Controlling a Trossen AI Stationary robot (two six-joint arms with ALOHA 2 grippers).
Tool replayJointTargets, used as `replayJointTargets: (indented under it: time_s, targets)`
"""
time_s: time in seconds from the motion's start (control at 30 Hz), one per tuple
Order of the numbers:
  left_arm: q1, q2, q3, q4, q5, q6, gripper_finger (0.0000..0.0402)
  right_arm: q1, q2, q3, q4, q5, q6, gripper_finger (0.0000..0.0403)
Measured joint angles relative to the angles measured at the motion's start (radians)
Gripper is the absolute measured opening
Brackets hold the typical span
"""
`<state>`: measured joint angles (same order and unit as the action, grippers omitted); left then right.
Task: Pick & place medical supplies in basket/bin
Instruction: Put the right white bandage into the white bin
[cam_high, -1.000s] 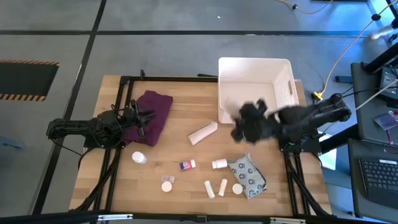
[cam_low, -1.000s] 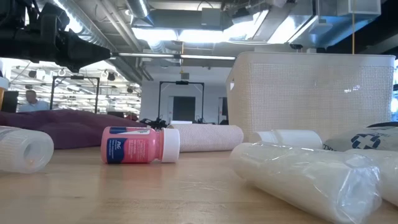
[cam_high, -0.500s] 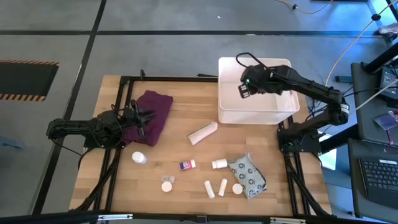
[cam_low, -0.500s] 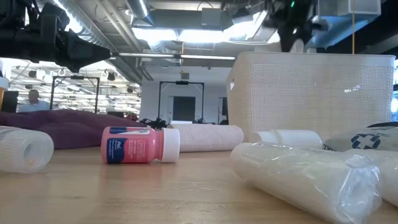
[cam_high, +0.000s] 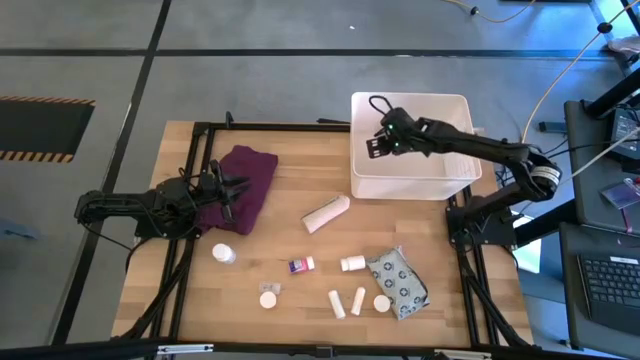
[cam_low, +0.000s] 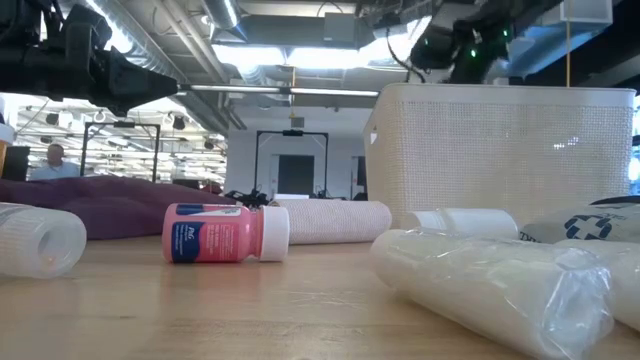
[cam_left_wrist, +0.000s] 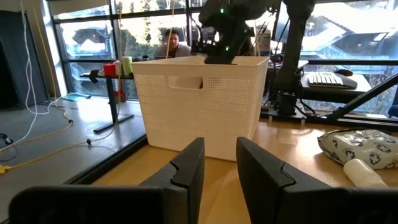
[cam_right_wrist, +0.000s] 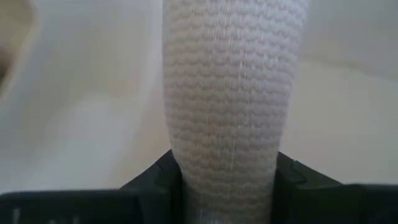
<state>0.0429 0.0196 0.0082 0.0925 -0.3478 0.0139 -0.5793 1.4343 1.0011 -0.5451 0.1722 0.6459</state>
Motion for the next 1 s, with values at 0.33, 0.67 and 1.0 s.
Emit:
replayJointTargets:
  time_s: [0.33,0.67,1.0]
  targets:
    - [0.000,0.000,0.000,-0.007,0.000,0.000,0.0088,-0.010,0.140,-0.094,0.127,-0.078,0.030,0.0132]
    - [0.000,0.000,0.000,-0.007,0.001,0.000,0.0088,-0.010,0.280,-0.084,0.188,-0.098,-0.024,0.0174]
    - [0.000,0.000,0.000,-0.007,0.001,0.000,0.0088,-0.011,0.230,-0.023,0.161,-0.103,-0.078,0.0292]
